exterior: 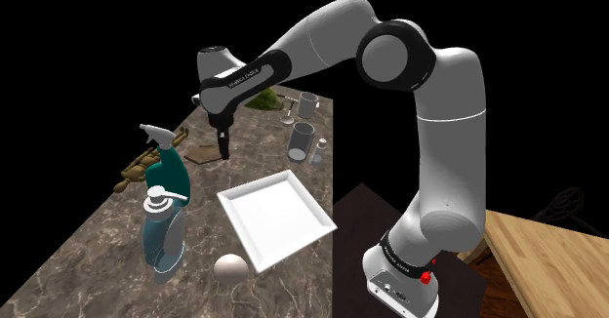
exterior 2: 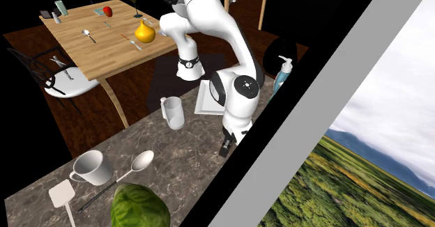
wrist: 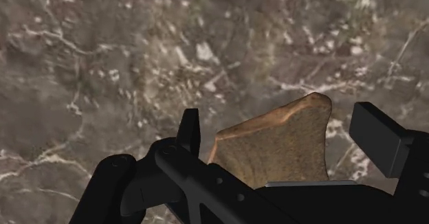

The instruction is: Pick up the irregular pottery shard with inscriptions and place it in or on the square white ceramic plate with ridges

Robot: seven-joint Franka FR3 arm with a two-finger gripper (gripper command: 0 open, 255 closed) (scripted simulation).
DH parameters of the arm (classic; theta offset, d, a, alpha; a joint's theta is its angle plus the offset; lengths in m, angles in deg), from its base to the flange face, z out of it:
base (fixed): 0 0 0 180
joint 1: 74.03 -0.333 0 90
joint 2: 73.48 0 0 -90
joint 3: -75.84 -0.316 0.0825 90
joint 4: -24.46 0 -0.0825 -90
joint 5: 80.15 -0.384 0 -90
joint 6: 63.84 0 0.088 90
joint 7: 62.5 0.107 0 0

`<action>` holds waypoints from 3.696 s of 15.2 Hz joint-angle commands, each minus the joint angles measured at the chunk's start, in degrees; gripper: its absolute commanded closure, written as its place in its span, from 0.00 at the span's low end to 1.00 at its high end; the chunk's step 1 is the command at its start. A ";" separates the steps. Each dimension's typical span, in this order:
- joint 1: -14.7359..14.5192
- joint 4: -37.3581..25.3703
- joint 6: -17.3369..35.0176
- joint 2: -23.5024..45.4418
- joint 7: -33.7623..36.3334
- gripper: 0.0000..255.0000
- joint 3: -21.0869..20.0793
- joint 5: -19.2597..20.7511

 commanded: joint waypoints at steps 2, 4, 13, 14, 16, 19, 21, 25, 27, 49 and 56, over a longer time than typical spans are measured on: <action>0.03 0.38 1.48 1.09 0.08 0.00 0.14 0.18; 0.03 0.36 1.47 1.10 0.08 0.00 0.14 0.18; 0.03 0.42 1.50 1.08 0.09 1.00 0.14 0.18; 0.02 0.40 1.50 1.08 0.10 1.00 0.14 0.18; 0.01 0.38 1.48 1.10 0.11 1.00 0.14 0.18; 0.03 0.36 1.47 1.10 0.08 1.00 0.14 0.18; 0.09 0.32 0.41 0.06 -0.06 1.00 0.05 0.03; 0.19 0.06 -1.79 -1.88 -0.33 1.00 -0.13 -0.27; 0.24 -0.15 -2.92 -2.81 -0.47 1.00 -0.21 -0.41; 0.08 33.27 2.33 -31.08 0.71 1.00 -2.20 -3.43; -1.54 49.99 4.54 -45.68 1.14 1.00 -3.34 -6.43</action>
